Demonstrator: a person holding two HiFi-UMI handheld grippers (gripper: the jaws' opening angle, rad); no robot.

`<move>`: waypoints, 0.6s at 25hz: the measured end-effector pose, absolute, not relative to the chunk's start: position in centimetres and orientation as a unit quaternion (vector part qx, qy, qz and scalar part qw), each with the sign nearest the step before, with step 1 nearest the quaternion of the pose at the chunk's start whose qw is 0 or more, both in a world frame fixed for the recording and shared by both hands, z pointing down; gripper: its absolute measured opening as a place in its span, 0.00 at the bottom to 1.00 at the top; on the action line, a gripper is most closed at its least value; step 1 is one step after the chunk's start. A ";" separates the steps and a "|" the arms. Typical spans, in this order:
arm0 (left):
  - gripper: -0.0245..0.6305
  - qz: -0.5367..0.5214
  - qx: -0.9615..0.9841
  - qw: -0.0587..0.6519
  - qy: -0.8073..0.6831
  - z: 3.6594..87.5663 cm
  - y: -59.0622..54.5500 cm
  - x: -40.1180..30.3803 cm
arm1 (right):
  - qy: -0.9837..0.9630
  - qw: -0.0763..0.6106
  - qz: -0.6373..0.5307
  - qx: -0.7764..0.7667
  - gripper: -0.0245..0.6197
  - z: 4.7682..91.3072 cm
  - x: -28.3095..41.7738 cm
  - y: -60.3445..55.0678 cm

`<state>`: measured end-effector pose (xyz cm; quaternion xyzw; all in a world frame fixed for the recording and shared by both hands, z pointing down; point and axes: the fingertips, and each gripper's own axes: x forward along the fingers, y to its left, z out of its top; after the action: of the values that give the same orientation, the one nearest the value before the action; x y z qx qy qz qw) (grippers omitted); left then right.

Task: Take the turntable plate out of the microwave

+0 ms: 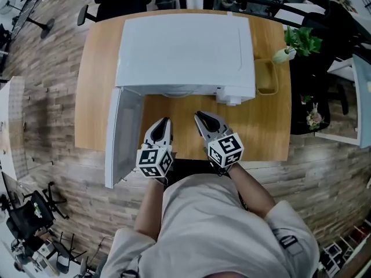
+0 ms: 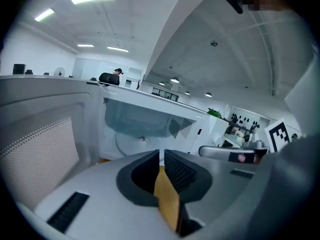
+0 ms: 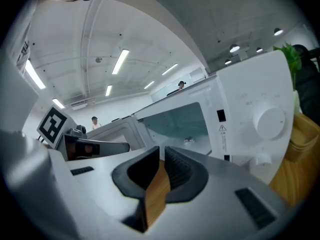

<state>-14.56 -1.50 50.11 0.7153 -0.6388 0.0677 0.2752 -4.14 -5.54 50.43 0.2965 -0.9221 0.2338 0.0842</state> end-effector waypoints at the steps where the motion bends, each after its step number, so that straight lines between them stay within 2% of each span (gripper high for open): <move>1: 0.10 0.068 0.717 0.278 -0.636 50.5 -1.8 -14.8 | -0.919 0.085 0.243 0.299 0.10 50.8 -4.2 -5.7; 15: 0.10 0.068 0.720 0.347 -0.597 56.8 -4.6 -16.6 | -0.852 0.072 0.394 0.336 0.10 57.2 -5.9 -6.9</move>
<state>-16.60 -4.56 56.76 0.7197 -0.5973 0.0678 0.3472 -5.89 -6.90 57.16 0.3363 -0.8524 0.3940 0.0717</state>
